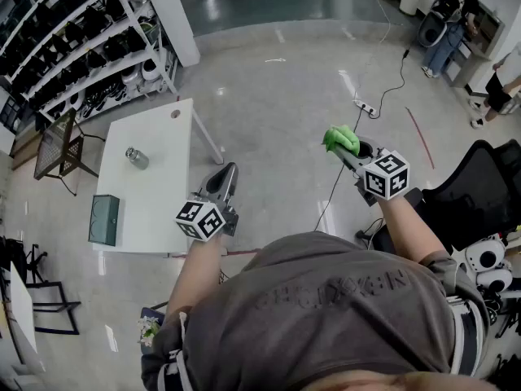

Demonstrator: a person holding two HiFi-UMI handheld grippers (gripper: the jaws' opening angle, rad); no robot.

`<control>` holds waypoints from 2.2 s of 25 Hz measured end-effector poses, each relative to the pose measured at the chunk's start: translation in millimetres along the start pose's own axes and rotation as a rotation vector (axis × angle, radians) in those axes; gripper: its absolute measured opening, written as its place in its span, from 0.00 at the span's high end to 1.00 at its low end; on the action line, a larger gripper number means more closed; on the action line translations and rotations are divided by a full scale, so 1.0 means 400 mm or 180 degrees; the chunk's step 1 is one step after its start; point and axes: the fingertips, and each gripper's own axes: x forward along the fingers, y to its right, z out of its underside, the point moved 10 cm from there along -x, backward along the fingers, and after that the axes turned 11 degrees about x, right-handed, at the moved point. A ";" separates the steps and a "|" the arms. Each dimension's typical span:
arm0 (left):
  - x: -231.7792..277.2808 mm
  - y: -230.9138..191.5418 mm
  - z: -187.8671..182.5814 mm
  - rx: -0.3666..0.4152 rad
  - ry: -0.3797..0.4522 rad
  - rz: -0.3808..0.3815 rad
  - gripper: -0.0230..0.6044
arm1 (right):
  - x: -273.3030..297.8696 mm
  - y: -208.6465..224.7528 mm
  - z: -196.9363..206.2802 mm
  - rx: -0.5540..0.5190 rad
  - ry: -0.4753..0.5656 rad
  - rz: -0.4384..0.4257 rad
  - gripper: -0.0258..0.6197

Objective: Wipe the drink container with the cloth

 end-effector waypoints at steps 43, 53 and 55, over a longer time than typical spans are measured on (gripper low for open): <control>0.312 -0.277 0.072 -0.0028 -0.0069 -0.0076 0.96 | 0.385 0.245 -0.075 0.0046 -0.0036 -0.0270 0.82; 0.509 -0.825 -0.049 0.0157 -0.0193 0.0401 0.96 | 0.884 0.217 -0.287 0.0147 0.0102 -0.0010 0.82; 0.531 -0.888 -0.049 0.0151 -0.0196 0.0405 0.96 | 0.949 0.224 -0.304 0.0147 0.0089 -0.0010 0.82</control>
